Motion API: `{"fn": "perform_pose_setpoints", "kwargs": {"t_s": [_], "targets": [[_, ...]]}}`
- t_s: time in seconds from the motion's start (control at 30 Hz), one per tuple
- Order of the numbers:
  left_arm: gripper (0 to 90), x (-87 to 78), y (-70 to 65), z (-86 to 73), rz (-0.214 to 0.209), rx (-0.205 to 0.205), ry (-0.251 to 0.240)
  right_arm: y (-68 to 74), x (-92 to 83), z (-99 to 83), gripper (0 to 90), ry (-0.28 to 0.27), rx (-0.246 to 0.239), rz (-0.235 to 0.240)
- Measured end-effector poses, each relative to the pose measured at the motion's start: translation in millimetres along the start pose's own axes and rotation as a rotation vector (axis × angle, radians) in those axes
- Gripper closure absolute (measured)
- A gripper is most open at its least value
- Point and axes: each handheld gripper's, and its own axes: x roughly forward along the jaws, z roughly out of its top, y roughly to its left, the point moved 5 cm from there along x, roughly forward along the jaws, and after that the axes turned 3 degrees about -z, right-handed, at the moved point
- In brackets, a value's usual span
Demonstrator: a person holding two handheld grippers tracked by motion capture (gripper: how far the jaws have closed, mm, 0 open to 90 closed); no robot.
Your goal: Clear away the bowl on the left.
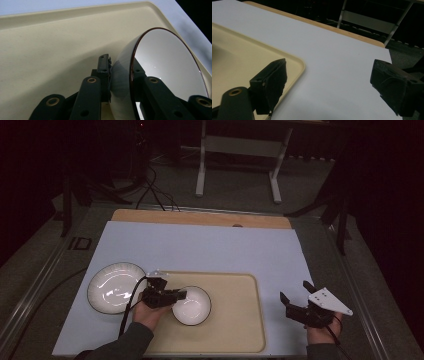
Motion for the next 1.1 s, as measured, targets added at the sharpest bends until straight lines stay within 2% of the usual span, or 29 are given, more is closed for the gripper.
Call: {"fn": "perform_pose_setpoints", "kwargs": {"t_s": [0.17, 0.2, 0.27, 0.37, 0.43, 0.53, 0.63, 0.8, 0.93, 1.07, 1.1], "targets": [[78.6, 1.2, 1.0, -0.6, 0.025, 0.015, 0.008, -0.2, -0.1, -0.1, 13.6, 0.000, 0.001, 0.000], [78.7, 2.5, 1.5, -1.1, 0.047, 0.022, 0.017, -0.1, -0.1, -0.1, 13.6, 0.000, 0.001, 0.000], [78.8, 3.1, 1.7, -1.4, 0.057, 0.031, 0.023, 0.0, 0.0, -0.1, 13.6, 0.000, 0.000, 0.000], [78.8, 5.6, 1.5, -2.8, 0.099, 0.060, 0.042, 0.1, -0.1, -0.1, 13.6, 0.001, 0.000, 0.001], [77.4, 5.7, 1.2, -2.6, 0.096, 0.062, 0.042, 0.2, 0.0, -0.1, 13.6, 0.001, 0.000, 0.001], [71.9, 7.9, -1.6, -2.8, 0.102, 0.086, 0.049, 0.2, 0.0, -0.1, 13.6, 0.001, -0.001, 0.001], [64.5, 7.0, -1.7, -1.8, 0.143, 0.110, 0.049, 0.1, -0.1, -0.2, 13.6, 0.002, 0.000, 0.001], [48.8, 4.6, 1.9, 0.2, 0.213, 0.119, 0.045, 0.0, -0.4, -0.1, 13.6, 0.001, 0.001, 0.001], [43.7, -0.3, 0.6, 4.4, 0.240, 0.163, 0.032, 0.0, -0.4, -0.2, 13.6, 0.001, 0.001, 0.001], [41.8, -4.6, -1.7, 6.9, 0.239, 0.190, 0.014, -0.2, -0.4, -0.2, 13.6, 0.000, 0.000, 0.001], [41.2, -7.4, -2.4, 8.2, 0.257, 0.214, 0.010, -0.1, -0.3, -0.2, 13.6, 0.000, -0.001, 0.001]]}}
